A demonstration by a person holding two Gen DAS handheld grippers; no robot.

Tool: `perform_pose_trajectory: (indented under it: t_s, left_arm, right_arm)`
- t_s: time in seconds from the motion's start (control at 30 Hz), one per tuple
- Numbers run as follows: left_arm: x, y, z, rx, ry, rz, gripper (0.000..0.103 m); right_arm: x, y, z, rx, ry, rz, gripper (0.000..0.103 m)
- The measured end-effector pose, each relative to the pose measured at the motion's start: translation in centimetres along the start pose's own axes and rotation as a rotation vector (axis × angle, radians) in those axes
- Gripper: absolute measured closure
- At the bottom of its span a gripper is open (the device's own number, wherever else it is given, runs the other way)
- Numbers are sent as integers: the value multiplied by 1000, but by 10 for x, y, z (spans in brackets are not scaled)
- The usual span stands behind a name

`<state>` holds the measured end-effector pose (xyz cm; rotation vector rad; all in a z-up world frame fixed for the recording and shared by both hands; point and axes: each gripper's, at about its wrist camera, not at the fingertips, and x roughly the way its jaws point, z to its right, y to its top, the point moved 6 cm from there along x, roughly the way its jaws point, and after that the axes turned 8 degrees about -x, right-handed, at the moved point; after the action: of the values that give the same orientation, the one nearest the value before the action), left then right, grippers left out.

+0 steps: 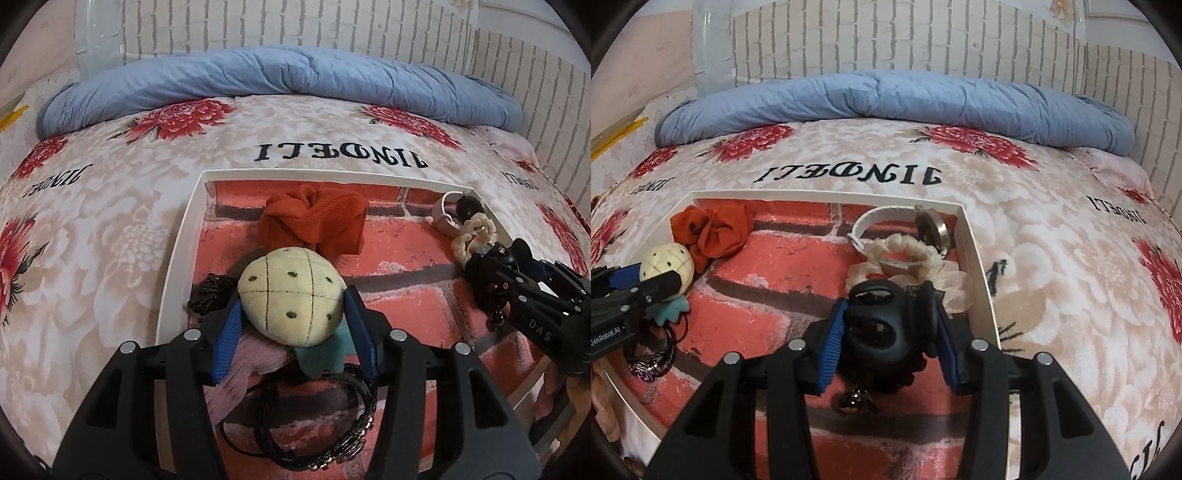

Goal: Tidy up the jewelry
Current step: 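Carry pineapple keychain and black hair claw into the tray while both grippers open, then move the left gripper to the wooden bead bracelet while the right approaches the rainbow claw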

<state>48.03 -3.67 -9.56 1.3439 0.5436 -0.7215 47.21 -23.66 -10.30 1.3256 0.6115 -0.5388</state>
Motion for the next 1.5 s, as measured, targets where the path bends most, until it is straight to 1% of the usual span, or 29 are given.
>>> perform_pose_trajectory:
  t_s: [0.2, 0.3, 0.33, 0.37, 0.4, 0.43, 0.5, 0.57, 0.6, 0.67, 0.7, 0.77, 0.8, 0.87, 0.93, 1.0, 1.1, 1.27, 1.37, 1.5]
  left_arm:
    - [0, 0, 0, -2, -2, 1, 49]
    - [-1, 0, 1, 3, -5, 6, 40]
    - [-2, 0, 1, 6, -3, 12, 35]
    - [-4, 0, 1, 9, -2, 18, 31]
    - [-5, 0, 2, 12, 0, 23, 30]
    - [-6, 0, 2, 13, 4, 31, 28]
    - [-9, -1, 1, 12, 5, 35, 27]
    - [-11, -3, -1, 7, 9, 35, 24]
    - [-13, -3, -1, 3, 8, 36, 22]
    - [-19, -4, -2, -5, 2, 44, 16]
    - [-23, -4, -2, -8, 0, 50, 15]
    - [-30, -6, -2, -11, -4, 52, 12]
    - [-35, -7, -1, -6, -8, 52, 12]
    - [-43, -7, 0, 1, -2, 62, 11]
    - [-55, -7, -1, 1, 4, 77, 8]
    - [-70, -6, -4, -15, 0, 91, 7]
    - [-90, -10, -8, -33, 0, 101, 5]
    - [-122, -26, -15, -40, 18, 108, 5]
    - [-144, -38, -22, -67, 17, 110, 5]
    - [-168, -53, -27, -74, 34, 122, 5]
  right_arm:
    - [0, -2, 2, 19, 10, -1, 58]
    - [-3, -2, 4, 26, 15, 8, 57]
    - [-4, -2, 4, 29, 15, 11, 54]
    - [-5, -2, 6, 32, 13, 17, 49]
    - [-7, -2, 7, 35, 6, 26, 36]
    - [-10, -2, 8, 37, -3, 36, 29]
    - [-13, -2, 9, 35, -5, 43, 29]
    - [-16, -2, 9, 38, 6, 46, 29]
    - [-17, -2, 9, 40, 14, 46, 27]
    - [-21, -2, 9, 44, 25, 49, 25]
    - [-24, -2, 9, 42, 24, 54, 25]
    - [-32, 1, 9, 36, 14, 65, 19]
    - [-37, 1, 9, 39, 10, 76, 13]
    - [-47, 3, 11, 55, 23, 102, 12]
    - [-59, 2, 14, 74, 48, 111, 12]
    - [-69, 1, 17, 77, 49, 113, 12]
    - [-91, -4, 25, 68, 23, 121, 12]
    - [-132, -19, 45, 53, -23, 122, 10]
    - [-159, -29, 61, 68, -46, 130, 10]
    - [-184, -46, 82, 107, -60, 134, 10]
